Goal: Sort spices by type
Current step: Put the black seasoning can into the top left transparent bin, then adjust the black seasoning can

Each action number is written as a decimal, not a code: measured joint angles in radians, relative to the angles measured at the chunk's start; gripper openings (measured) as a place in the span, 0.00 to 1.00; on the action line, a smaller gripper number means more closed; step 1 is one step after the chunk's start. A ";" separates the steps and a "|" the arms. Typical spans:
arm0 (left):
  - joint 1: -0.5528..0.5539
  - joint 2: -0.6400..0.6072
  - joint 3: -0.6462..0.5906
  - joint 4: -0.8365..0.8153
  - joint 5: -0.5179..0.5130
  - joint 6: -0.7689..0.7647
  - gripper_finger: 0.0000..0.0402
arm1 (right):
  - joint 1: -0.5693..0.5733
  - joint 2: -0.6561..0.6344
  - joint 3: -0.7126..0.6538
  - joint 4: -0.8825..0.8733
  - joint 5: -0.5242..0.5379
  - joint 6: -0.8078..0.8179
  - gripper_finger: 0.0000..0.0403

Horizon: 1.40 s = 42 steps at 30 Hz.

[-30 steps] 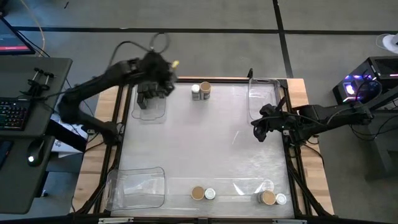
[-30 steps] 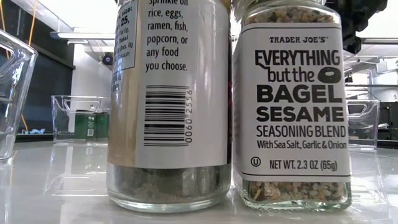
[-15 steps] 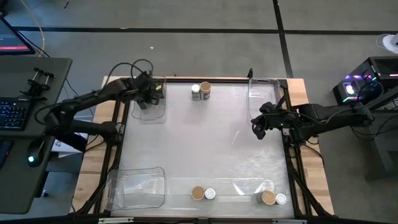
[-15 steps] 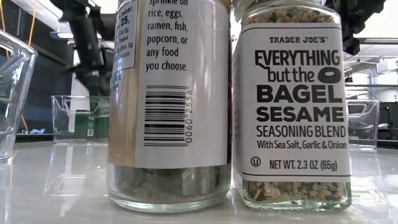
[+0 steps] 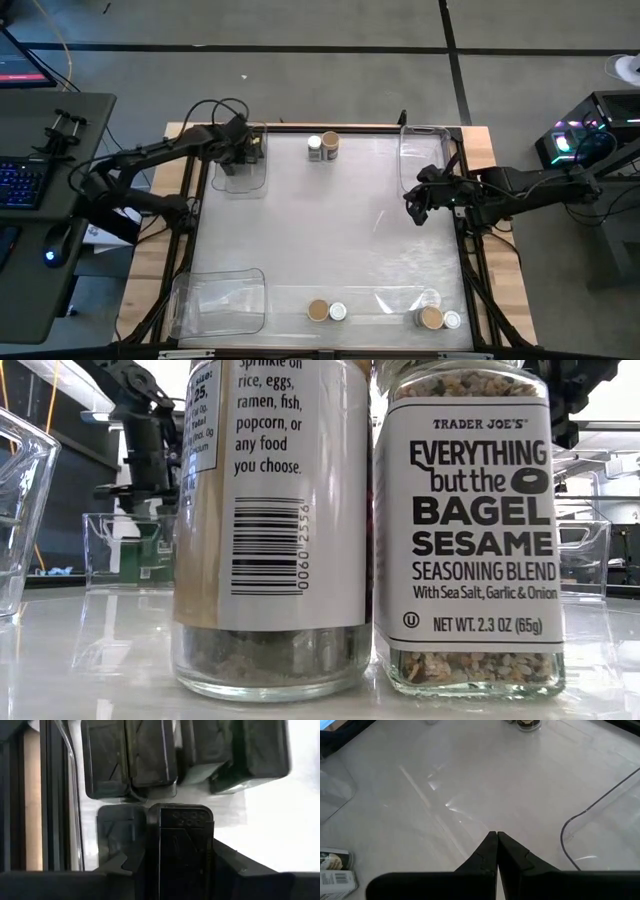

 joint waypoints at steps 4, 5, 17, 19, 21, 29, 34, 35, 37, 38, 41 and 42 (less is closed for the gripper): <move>0.006 0.023 0.000 -0.007 -0.004 0.017 0.36 | 0.000 0.000 0.000 0.000 -0.002 -0.001 0.00; 0.007 0.026 0.000 -0.003 -0.006 0.024 0.37 | 0.000 0.000 0.000 0.000 -0.002 -0.001 0.00; 0.013 0.016 0.000 0.019 -0.025 0.042 0.40 | 0.000 0.000 0.000 0.000 -0.002 0.002 0.00; 0.017 0.005 0.003 0.018 -0.025 0.042 0.40 | 0.000 0.000 0.000 0.000 -0.002 0.002 0.00; 0.028 -0.007 0.021 0.011 -0.025 0.043 0.40 | 0.000 0.000 0.000 0.000 -0.002 0.002 0.00; 0.053 -0.039 0.147 0.044 -0.033 0.108 0.39 | 0.000 0.000 0.000 0.000 -0.002 0.014 0.00; 0.033 0.013 0.148 0.081 0.092 0.142 0.15 | 0.000 0.000 0.000 0.000 -0.001 0.018 0.00; 0.015 0.025 0.148 0.083 0.103 0.141 0.08 | 0.000 0.000 0.000 0.000 -0.001 0.018 0.00; -0.027 0.045 0.148 0.096 0.105 0.142 0.03 | 0.000 0.000 0.000 0.000 -0.001 0.018 0.00; -0.045 0.053 0.148 0.098 0.106 0.142 0.03 | 0.000 0.000 0.000 0.000 -0.001 0.018 0.00; -0.089 0.086 0.148 0.086 0.115 0.164 0.01 | 0.000 0.000 0.000 0.000 -0.001 0.017 0.00; -0.099 0.102 0.148 0.088 0.116 0.181 0.00 | 0.000 0.000 0.000 0.000 -0.001 0.018 0.00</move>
